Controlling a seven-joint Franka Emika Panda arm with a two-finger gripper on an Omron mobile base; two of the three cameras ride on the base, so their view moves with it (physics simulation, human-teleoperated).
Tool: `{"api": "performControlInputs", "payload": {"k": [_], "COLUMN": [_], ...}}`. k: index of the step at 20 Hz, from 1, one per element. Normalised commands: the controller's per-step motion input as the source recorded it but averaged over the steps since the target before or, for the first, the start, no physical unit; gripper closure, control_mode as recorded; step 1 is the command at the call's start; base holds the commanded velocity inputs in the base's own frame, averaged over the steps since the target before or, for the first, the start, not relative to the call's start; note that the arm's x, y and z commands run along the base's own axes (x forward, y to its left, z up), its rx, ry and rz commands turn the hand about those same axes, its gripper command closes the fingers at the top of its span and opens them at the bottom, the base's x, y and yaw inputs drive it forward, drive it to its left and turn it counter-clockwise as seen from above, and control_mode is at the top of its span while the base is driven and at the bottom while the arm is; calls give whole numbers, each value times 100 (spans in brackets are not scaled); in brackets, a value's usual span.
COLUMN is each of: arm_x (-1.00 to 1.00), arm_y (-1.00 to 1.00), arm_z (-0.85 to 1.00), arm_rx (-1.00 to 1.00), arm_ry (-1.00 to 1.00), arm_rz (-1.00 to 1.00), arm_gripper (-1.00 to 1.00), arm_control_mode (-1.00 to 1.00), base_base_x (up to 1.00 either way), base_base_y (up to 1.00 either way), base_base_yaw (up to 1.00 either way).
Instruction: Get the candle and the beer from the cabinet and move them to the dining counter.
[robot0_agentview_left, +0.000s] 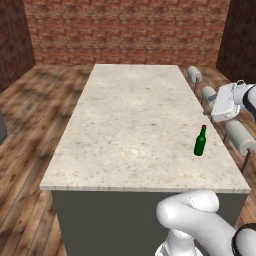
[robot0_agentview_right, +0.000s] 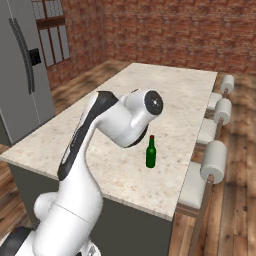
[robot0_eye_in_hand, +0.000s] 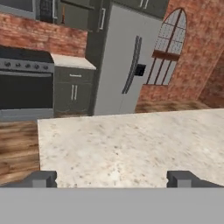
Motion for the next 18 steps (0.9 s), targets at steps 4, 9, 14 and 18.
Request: {"api": "performControlInputs", "payload": {"k": [4, 9, 14, 18], "arm_x": [-25, -21, -29, -31], "arm_y": [100, 99, 85, 38], "arm_z": [43, 27, 6, -2], "arm_rx": [0, 0, -1, -3], "arm_ry": [6, 7, 8, 6], "arm_rz": [-29, -33, -32, -15], "arm_gripper": [-100, -100, -100, -100], "arm_control_mode": [-100, -100, -100, -100], "base_base_x": [0, 0, 0, 0], "base_base_y": [0, 0, 0, 0], "base_base_yaw": [0, 0, 0, 0]}}
